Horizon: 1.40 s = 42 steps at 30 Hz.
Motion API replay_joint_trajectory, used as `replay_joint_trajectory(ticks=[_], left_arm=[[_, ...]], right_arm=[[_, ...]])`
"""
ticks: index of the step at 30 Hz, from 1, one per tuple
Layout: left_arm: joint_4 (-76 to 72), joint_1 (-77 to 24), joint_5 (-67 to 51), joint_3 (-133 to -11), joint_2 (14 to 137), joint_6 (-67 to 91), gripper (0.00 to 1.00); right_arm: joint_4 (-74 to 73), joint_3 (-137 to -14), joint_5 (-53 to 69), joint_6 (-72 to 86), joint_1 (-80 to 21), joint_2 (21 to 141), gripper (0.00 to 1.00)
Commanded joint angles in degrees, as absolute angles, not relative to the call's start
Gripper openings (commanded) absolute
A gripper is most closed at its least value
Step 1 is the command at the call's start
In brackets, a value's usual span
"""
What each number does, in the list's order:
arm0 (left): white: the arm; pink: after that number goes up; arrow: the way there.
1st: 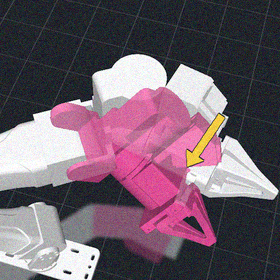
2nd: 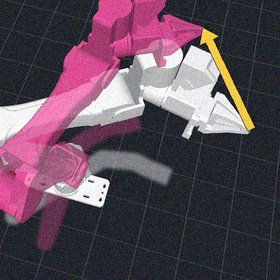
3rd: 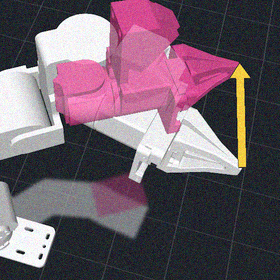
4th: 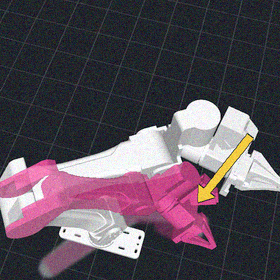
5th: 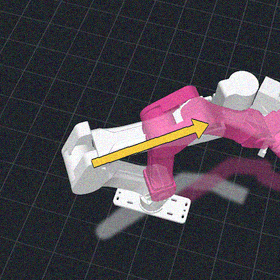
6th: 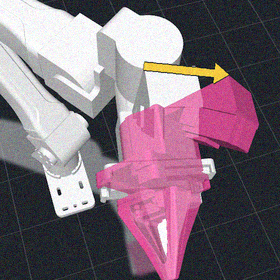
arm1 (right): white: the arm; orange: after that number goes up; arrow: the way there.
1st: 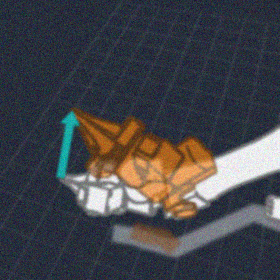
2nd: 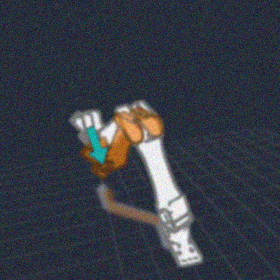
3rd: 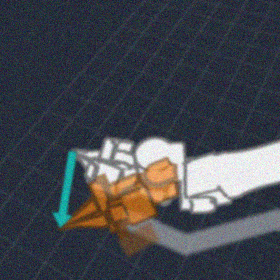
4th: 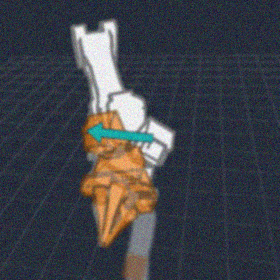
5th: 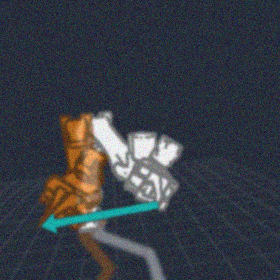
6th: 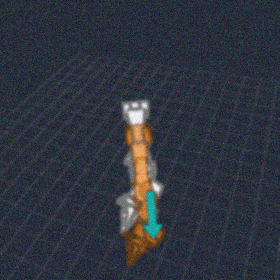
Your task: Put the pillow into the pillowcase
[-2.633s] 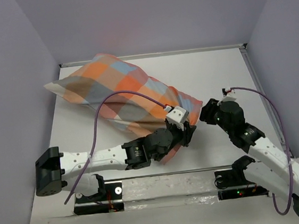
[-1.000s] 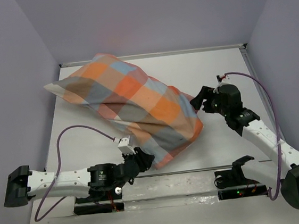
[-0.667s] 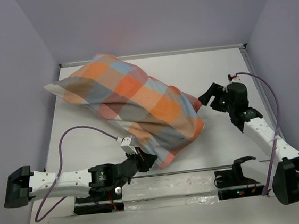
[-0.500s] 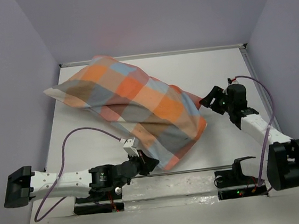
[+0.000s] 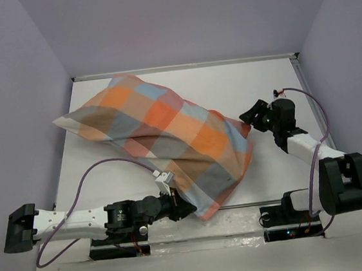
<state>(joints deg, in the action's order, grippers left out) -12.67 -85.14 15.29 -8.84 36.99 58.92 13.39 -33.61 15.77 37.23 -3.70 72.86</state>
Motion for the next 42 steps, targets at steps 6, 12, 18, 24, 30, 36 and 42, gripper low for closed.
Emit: replay_joint_trajectory(ticks=[6,12,18,24,30,36,42], left_arm=[[-19.16,-85.87,6.50,-7.03,31.91,59.41,0.00],[-23.81,-85.87,7.82,-5.36,33.13,60.64,0.00],[-26.19,-85.87,10.36,-5.45,35.59,59.68,0.00],[-36.20,-83.50,21.61,-5.36,40.50,56.44,0.00],[-40.86,-67.62,16.36,-8.88,45.43,49.85,0.00],[-40.34,-53.01,10.73,-13.35,44.83,43.60,0.00],[-42.54,-55.53,2.56,-11.69,46.75,45.35,0.00]], right_arm=[[17.49,-34.20,17.22,38.31,-3.34,76.73,0.42],[13.54,-30.16,15.03,41.48,-3.34,70.23,0.56],[12.20,-28.57,23.51,41.57,-3.34,67.58,0.53],[16.87,-36.00,38.64,40.25,-4.56,76.10,0.27],[15.65,-49.99,34.65,40.08,-10.20,83.67,0.00],[6.27,-63.45,14.65,29.48,-10.20,89.72,0.00],[4.48,-65.38,-4.11,21.89,-8.53,94.12,0.00]])
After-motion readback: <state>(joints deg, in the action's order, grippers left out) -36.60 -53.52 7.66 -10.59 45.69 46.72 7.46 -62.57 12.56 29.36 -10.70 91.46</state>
